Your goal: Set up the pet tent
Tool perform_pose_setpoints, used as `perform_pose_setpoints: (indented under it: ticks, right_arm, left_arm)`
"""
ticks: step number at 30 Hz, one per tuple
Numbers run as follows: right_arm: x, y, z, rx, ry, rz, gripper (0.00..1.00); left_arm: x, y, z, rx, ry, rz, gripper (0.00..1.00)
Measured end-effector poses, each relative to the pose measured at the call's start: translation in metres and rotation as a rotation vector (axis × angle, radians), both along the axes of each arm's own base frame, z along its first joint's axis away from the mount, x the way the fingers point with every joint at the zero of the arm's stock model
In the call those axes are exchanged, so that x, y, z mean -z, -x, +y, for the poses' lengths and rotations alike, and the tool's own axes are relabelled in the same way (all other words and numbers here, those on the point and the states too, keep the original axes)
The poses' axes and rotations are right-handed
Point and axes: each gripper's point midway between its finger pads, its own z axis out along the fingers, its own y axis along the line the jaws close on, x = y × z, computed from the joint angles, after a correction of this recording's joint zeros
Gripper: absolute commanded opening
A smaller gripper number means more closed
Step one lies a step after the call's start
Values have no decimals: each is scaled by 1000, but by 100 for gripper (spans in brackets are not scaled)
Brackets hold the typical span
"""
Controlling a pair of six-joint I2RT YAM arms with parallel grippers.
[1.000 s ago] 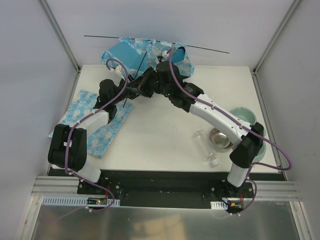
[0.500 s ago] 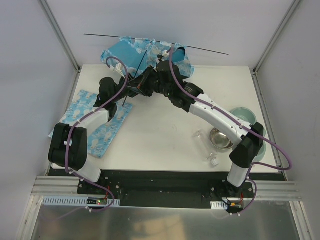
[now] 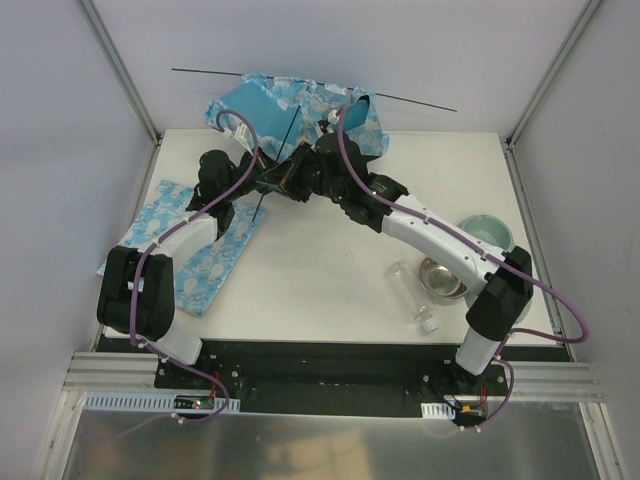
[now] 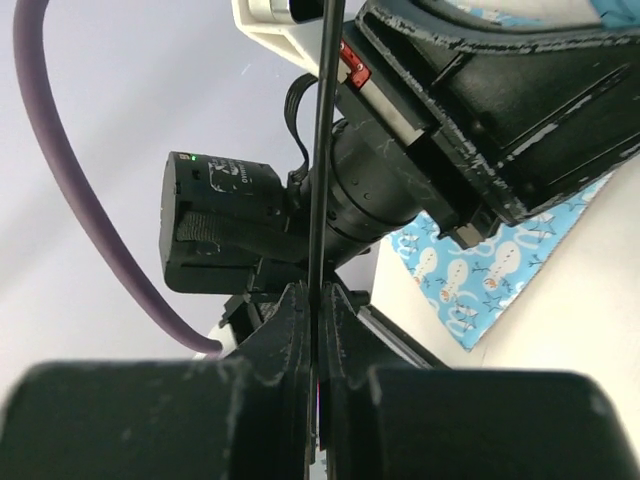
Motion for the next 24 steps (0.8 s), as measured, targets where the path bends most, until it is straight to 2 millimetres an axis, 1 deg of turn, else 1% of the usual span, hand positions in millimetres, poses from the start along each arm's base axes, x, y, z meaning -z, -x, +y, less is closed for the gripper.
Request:
perform_pose_setpoints:
  ticks: [5, 7, 10, 14, 16, 19, 24]
  right_arm:
    - [3, -5, -11, 32, 13, -51, 0]
    - [2, -10, -16, 51, 15, -73, 0]
    - [0, -21, -21, 86, 16, -116, 0]
    - [-9, -38, -30, 142, 7, -168, 0]
    - [-12, -46, -34, 169, 2, -187, 0]
    - [-11, -54, -39, 207, 5, -197, 0]
    - [-9, -61, -42, 241, 10, -207, 0]
  left_arm:
    - [9, 9, -1, 34, -21, 42, 0]
    - [6, 15, -1, 50, -24, 51, 0]
    - [-6, 27, -1, 70, -23, 42, 0]
    - [-17, 41, 1, 95, -32, 32, 0]
    - [-18, 48, 2, 102, -44, 37, 0]
    - [-16, 56, 4, 111, -69, 47, 0]
    - [-13, 68, 7, 118, -100, 71, 0]
